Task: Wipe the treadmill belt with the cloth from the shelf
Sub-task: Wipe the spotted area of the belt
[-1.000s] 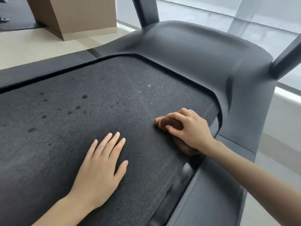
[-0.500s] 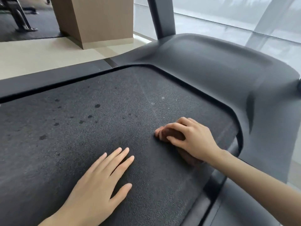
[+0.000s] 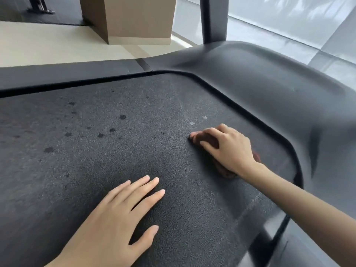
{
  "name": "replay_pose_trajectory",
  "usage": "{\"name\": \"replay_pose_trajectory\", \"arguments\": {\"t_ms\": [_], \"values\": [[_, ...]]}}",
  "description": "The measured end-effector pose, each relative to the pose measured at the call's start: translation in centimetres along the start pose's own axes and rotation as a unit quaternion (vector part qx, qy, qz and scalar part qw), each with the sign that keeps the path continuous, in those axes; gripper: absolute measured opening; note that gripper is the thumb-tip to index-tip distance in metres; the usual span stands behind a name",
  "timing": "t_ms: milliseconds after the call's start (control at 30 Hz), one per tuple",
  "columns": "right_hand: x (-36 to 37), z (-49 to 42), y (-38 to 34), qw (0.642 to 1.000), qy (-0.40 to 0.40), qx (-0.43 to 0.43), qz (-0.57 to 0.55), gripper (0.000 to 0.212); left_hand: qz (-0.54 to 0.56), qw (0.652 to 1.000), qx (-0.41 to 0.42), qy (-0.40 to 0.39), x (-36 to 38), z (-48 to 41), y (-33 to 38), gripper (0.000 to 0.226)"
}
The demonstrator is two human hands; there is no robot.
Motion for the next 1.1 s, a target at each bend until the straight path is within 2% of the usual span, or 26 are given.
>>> {"name": "replay_pose_trajectory", "arguments": {"t_ms": [67,100,167,267,333,500,600,700,833,900,1000,1100], "values": [[-0.5,1.1,-0.5,0.999,0.0,-0.04,-0.033,0.032,0.0,1.0,-0.012,-0.013,-0.2,0.1,0.0,0.057],[-0.5,0.9,0.5,0.999,-0.013,-0.024,-0.035,0.031,0.001,1.0,-0.017,-0.018,-0.3,0.1,0.1,0.056],[0.0,-0.5,4.0,0.998,-0.024,0.054,-0.006,0.033,0.006,0.999,-0.028,-0.026,-0.4,0.3,0.2,0.056],[0.7,-3.4,8.9,0.979,-0.011,0.202,0.029,0.039,0.012,0.998,-0.043,-0.033,-0.7,0.3,0.4,0.055],[1.1,-4.6,9.3,0.972,-0.017,0.232,0.041,0.039,0.013,0.998,-0.047,-0.037,-0.8,0.2,0.5,0.055],[1.1,-4.2,4.7,0.986,-0.005,0.152,0.064,0.038,0.014,0.997,-0.051,-0.048,-1.0,0.3,0.5,0.054],[0.7,-2.6,1.7,0.993,-0.01,0.111,0.04,0.037,0.036,0.995,-0.083,-0.028,-1.2,-1.0,1.1,0.05],[0.1,-0.2,-0.7,0.998,-0.011,0.062,0.011,0.035,0.014,0.998,-0.064,-0.025,-0.8,-4.0,2.4,0.051],[-0.9,2.2,0.4,0.998,-0.052,0.015,-0.028,0.034,0.027,0.997,-0.05,-0.059,0.6,-5.2,2.3,0.051],[-0.9,1.6,3.6,0.997,-0.06,0.048,-0.027,0.032,0.04,0.997,-0.052,-0.049,0.9,-5.0,2.0,0.051],[0.1,-1.3,8.8,0.986,-0.025,0.162,-0.001,0.034,0.044,0.997,-0.052,-0.033,1.0,-5.3,2.1,0.05],[1.4,-4.6,9.0,0.979,0.004,0.205,-0.001,0.035,0.041,0.997,-0.048,-0.031,1.1,-5.4,2.1,0.05]]}}
Point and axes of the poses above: each hand's wrist, its own z-axis away from the middle knuckle, its own x-axis out of the palm, y = z × x, the point moved 3 cm from there along -z, towards the middle knuckle, and after that the axes turned 8 degrees about -x, right-handed, at the moved point
